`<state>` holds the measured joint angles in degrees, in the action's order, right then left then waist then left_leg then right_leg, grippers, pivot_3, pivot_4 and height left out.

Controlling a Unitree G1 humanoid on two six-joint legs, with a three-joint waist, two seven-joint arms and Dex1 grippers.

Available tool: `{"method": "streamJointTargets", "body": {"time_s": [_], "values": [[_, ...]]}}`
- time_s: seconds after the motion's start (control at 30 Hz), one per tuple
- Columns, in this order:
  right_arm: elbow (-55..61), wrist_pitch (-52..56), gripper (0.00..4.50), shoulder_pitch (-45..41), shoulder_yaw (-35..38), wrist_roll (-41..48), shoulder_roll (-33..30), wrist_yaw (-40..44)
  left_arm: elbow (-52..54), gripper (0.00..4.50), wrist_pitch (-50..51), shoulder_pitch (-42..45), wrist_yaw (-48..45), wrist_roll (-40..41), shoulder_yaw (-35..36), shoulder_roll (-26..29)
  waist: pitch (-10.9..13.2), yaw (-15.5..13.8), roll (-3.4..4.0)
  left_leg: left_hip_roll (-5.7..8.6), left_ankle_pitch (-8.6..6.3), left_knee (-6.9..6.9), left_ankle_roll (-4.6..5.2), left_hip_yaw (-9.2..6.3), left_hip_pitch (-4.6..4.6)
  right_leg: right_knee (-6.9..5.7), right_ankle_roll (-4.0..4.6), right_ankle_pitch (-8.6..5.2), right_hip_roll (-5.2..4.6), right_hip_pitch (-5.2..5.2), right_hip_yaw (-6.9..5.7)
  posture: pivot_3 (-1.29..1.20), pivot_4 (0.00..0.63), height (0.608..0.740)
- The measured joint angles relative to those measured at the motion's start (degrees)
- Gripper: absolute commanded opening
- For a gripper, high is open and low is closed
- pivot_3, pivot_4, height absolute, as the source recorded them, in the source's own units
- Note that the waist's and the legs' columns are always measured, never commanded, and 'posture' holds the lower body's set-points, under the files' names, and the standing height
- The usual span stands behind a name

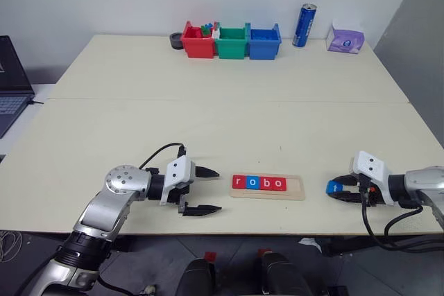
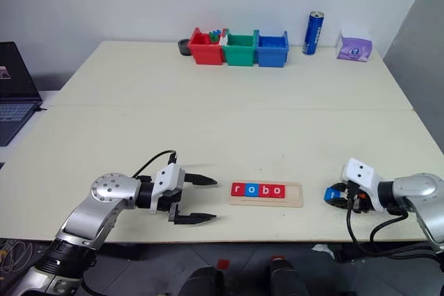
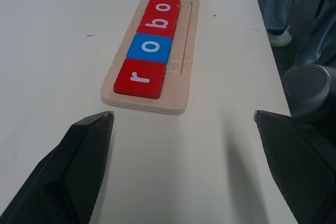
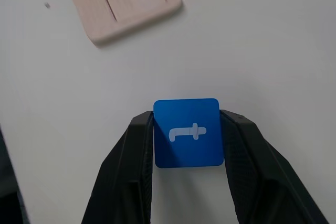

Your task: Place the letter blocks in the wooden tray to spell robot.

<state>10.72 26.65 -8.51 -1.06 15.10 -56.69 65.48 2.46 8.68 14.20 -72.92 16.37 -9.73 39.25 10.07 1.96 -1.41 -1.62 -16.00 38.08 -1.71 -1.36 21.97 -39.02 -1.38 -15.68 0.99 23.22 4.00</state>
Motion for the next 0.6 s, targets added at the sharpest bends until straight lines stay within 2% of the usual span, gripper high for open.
{"method": "streamJointTargets", "body": {"time_s": [0.1, 0.27, 0.6], "values": [[4.48, 0.84, 1.46, -2.96, -3.01, -0.15, 1.67, -0.43, 0.02, 4.50, -0.01, 0.01, 0.18, 0.01, 0.01, -0.04, 0.00, -0.12, -0.01, -0.01, 0.00, 0.00, 0.00, 0.00, 0.02, 0.00, -0.03, -0.02, 0.02, -0.01, -0.07, 0.00, 0.150, 0.740], [4.43, 1.50, 1.46, -8.14, -10.04, -3.41, 3.32, -0.55, -0.11, 4.50, -0.30, 0.01, 0.30, -0.03, 0.02, -0.03, 0.01, -0.21, -0.01, 0.04, 0.00, 0.01, 0.00, 0.00, 0.05, 0.03, 0.02, 0.01, -0.05, 0.01, -0.03, 0.00, 0.150, 0.740], [2.30, 1.62, 1.46, -12.43, -15.92, -7.33, 4.37, 0.84, -0.10, 4.50, -0.43, -0.40, 1.25, -0.05, 0.02, -0.10, 0.01, -0.21, -0.01, 0.02, 0.00, 0.00, 0.00, -0.01, 0.06, 0.02, 0.09, 0.05, -0.04, 0.02, -0.07, 0.00, 0.150, 0.740]]}}
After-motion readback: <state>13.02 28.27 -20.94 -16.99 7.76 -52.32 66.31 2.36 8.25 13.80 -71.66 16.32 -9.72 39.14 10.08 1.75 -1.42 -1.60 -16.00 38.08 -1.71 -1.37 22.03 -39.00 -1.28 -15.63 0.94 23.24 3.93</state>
